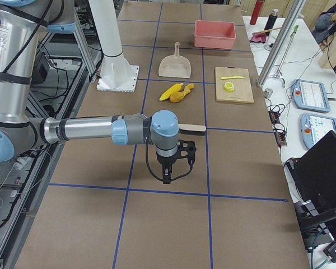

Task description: Sweep and dump trash into bin

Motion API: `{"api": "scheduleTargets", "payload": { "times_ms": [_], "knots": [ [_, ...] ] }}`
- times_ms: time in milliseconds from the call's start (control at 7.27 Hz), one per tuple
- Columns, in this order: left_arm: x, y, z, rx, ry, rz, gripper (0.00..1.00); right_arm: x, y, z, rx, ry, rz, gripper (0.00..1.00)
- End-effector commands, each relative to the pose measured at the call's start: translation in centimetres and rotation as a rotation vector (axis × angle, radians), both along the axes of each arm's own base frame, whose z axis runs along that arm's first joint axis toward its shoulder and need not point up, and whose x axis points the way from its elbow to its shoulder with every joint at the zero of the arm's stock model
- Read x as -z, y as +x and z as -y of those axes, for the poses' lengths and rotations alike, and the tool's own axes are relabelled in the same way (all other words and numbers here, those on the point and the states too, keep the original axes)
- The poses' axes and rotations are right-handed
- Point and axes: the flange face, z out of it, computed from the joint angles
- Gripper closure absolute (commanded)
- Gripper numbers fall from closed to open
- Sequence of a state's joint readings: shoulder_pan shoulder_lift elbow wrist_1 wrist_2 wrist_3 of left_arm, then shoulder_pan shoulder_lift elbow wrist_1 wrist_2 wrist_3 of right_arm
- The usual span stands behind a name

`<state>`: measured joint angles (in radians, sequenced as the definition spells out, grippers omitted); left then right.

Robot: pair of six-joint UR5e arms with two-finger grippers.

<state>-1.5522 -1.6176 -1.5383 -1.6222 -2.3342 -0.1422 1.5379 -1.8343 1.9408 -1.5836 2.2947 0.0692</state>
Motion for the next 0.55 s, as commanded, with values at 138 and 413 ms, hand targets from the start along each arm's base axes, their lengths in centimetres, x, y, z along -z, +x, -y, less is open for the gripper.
{"api": "scheduleTargets", "payload": {
  "times_ms": [138, 413],
  "knots": [
    [-0.2, 0.0, 0.0, -0.002, -0.003, 0.006, 0.02, 0.0, 0.3, -1.1, -0.004, -0.003, -0.029, 0.0],
    [-0.3, -0.1, -0.1, -0.001, -0.004, 0.006, 0.02, 0.2, 0.3, -1.0, -0.005, 0.006, -0.036, 0.0]
  ]
}}
